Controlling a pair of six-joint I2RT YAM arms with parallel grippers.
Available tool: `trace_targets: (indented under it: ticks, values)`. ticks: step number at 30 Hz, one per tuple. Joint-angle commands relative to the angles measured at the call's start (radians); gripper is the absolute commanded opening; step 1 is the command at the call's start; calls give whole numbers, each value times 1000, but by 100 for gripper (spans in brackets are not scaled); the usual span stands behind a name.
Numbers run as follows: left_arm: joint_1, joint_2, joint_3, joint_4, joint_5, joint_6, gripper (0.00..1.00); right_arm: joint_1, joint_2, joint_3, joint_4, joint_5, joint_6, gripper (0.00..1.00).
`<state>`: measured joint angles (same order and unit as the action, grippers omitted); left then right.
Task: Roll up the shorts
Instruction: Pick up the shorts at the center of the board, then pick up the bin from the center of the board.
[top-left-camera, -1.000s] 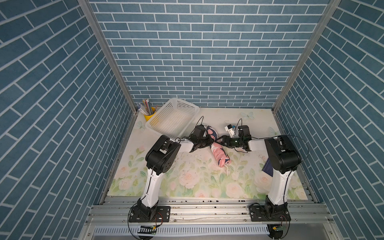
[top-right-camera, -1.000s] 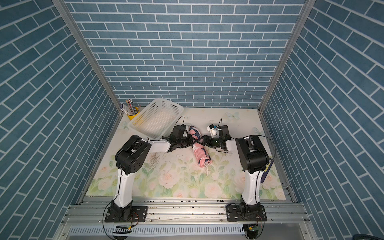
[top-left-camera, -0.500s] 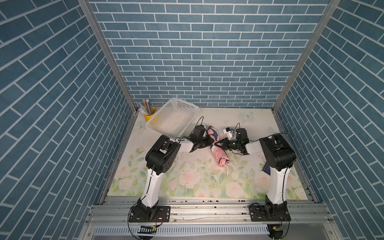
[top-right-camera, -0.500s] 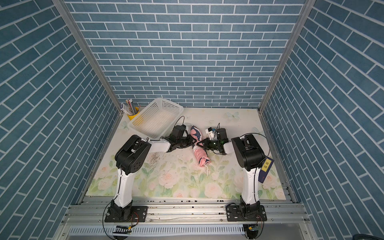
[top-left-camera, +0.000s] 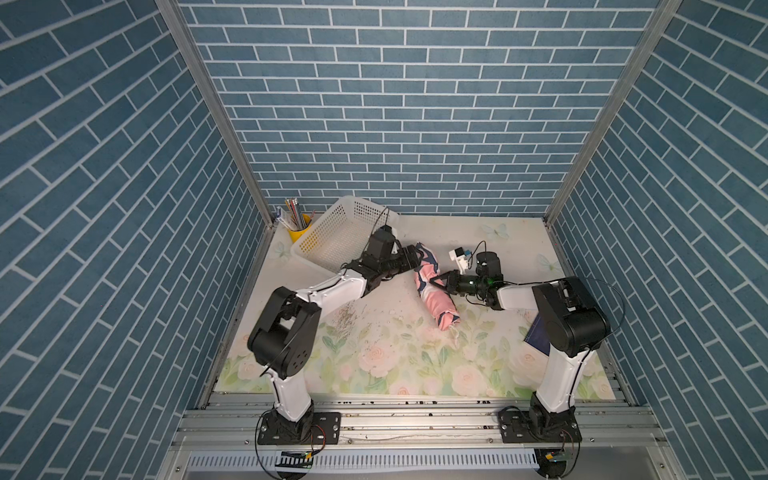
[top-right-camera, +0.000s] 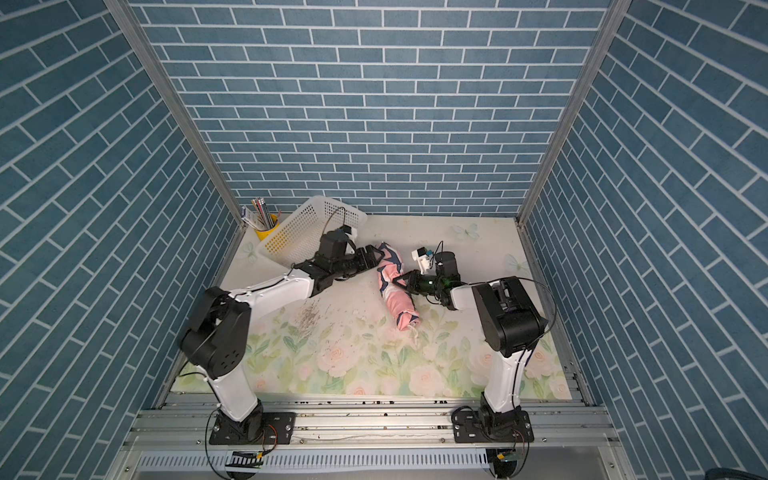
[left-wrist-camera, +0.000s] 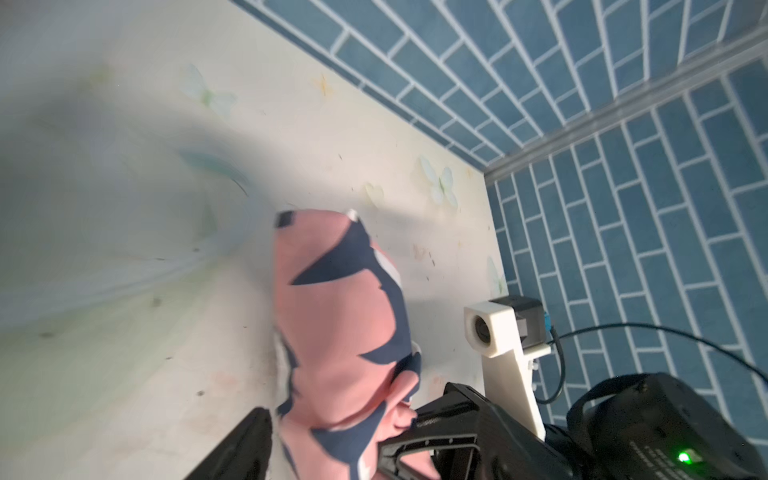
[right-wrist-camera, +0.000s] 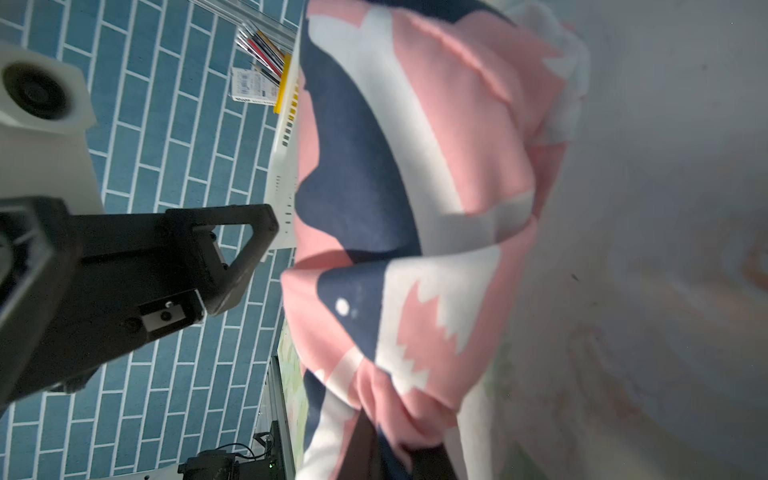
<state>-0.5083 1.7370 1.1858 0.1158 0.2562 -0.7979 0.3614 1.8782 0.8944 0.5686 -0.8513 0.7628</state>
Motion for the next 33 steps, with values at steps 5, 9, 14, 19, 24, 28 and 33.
trace_targets:
  ticks: [5, 9, 14, 19, 24, 28, 33]
  values:
    - [197, -183, -77, -346, -221, 5, 93, 40, -120, 57, -114, 80, -53, 0]
    - [341, -240, -151, -357, -221, -3, 93, 64, -142, 91, -135, 98, -62, 0]
    - [422, -202, -129, -376, -215, 4, 90, 86, -150, 112, -163, 111, -77, 0]
    - [444, -129, -101, -364, -189, 1, 90, 88, -166, 107, -170, 120, -80, 0]
    - [448, -40, -65, -344, -188, 6, 75, 94, -172, 125, -170, 136, -73, 0]
    - [447, -41, -90, -329, -161, -1, 54, 110, -167, 165, -163, 167, -56, 0]
    - [431, -91, -154, -315, -126, -19, 34, 136, -136, 228, -107, 226, 4, 0]
